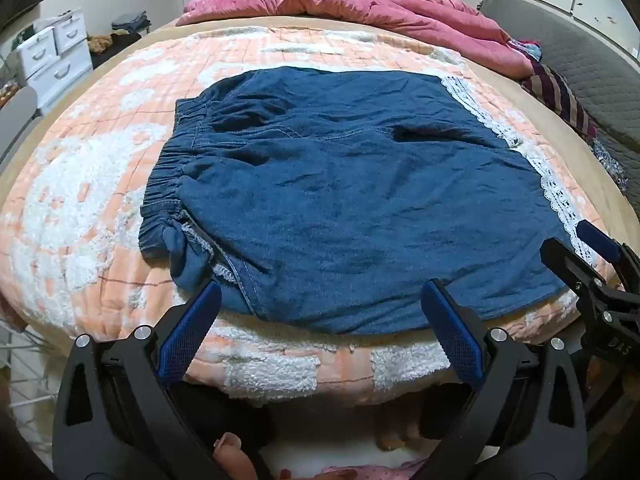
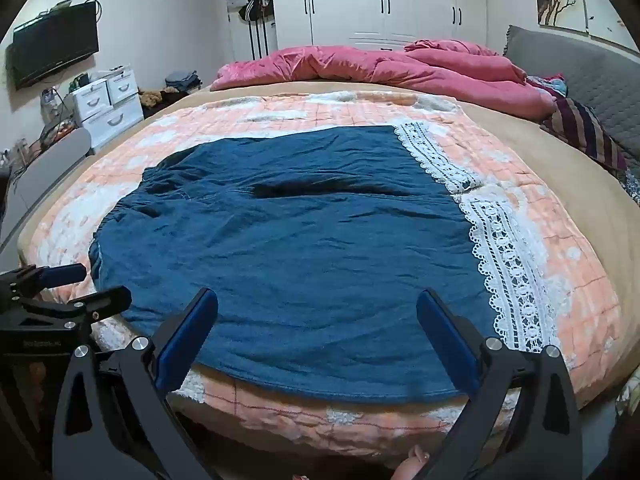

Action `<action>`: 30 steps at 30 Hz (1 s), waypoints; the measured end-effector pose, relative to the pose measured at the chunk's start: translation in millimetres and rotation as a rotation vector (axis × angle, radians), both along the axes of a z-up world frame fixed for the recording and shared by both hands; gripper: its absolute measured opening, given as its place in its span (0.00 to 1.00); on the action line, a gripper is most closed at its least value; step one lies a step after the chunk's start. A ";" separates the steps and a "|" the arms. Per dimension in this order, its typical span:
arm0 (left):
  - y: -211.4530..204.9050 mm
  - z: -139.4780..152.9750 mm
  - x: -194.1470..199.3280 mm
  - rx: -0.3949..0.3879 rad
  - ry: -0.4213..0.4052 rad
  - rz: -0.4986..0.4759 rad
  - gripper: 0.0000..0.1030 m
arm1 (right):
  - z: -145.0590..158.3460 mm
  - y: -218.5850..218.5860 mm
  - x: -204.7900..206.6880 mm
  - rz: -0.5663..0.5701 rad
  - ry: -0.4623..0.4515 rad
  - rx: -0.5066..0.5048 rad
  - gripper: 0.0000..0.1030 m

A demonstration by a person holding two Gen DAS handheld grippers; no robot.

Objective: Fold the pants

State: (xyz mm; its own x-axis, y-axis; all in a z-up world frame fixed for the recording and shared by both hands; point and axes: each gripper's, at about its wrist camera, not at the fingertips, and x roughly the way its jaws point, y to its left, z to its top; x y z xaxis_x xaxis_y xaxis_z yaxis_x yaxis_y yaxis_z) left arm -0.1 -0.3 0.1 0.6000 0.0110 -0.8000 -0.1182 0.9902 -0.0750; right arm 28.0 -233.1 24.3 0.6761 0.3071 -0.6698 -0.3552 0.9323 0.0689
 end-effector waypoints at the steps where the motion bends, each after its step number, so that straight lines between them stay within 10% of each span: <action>1: -0.2 0.0 0.0 0.004 0.001 0.001 0.91 | 0.2 0.4 -0.8 0.002 -0.010 -0.009 0.96; 30: 0.9 0.9 1.7 0.006 -0.006 0.002 0.91 | 0.1 1.8 -1.2 0.001 -0.008 -0.014 0.96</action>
